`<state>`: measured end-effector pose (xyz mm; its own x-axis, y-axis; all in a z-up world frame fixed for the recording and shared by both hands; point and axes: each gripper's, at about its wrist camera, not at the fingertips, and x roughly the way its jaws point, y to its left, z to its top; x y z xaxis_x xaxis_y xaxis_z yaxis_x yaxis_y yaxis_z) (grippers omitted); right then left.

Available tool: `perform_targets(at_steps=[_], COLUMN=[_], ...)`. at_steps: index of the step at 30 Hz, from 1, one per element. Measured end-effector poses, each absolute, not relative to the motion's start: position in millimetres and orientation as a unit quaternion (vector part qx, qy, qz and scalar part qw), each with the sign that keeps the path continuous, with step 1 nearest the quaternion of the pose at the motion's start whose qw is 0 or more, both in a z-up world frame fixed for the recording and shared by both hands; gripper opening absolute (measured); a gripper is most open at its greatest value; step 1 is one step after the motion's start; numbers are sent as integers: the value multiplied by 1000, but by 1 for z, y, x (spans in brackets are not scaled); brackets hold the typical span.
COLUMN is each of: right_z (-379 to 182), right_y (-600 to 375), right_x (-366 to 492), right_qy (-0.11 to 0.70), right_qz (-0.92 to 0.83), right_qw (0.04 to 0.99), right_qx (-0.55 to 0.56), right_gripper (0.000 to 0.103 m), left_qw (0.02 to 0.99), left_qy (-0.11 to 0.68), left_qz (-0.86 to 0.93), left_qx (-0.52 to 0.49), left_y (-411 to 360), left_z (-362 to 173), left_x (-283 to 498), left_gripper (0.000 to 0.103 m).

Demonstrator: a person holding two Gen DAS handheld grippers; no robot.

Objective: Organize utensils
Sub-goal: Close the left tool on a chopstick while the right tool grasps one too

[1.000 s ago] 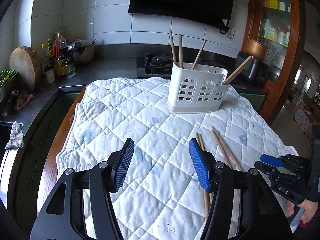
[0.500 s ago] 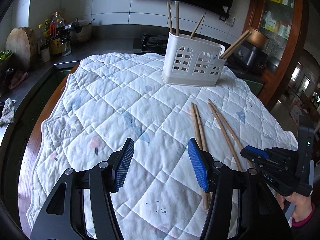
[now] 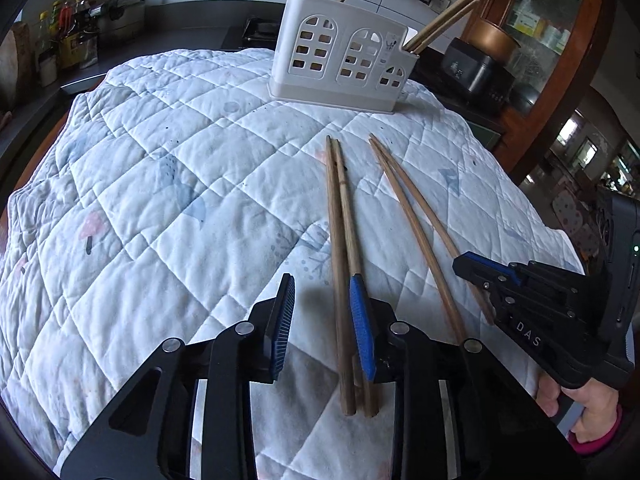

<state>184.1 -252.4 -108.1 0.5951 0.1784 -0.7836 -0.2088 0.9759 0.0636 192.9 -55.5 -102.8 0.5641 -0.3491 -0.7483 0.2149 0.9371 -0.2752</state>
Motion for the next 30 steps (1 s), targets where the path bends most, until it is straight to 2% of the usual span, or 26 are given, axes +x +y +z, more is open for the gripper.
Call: perform_targets(at_steps=[3,5,6,26,30], right_z=[-108,-109,-109,-111,-109], right_y=[-253,-254,-254,-252,-253], right_x=[184,184,184,184,183], right_qy=[438,438,438,440,438], right_qz=[110,111,111,112,112], right_qw=[892,892,892,891,892], right_qx=[-14,-11,-10,-12,-11], right_gripper=[8,8,8,8,8], left_qw=[883,880,879,888,889], left_qy=[437,443,445,437,437], left_qz=[-156,-159,-158,-140,-133], left_qx=[-70,-71,-69,-27,-11], left_y=[-61,-63,-64,-78,-80], left_z=[-104,-107,-109,-115,-114], left_x=[196,199,201,197,203], left_gripper=[28,20,20,18,7])
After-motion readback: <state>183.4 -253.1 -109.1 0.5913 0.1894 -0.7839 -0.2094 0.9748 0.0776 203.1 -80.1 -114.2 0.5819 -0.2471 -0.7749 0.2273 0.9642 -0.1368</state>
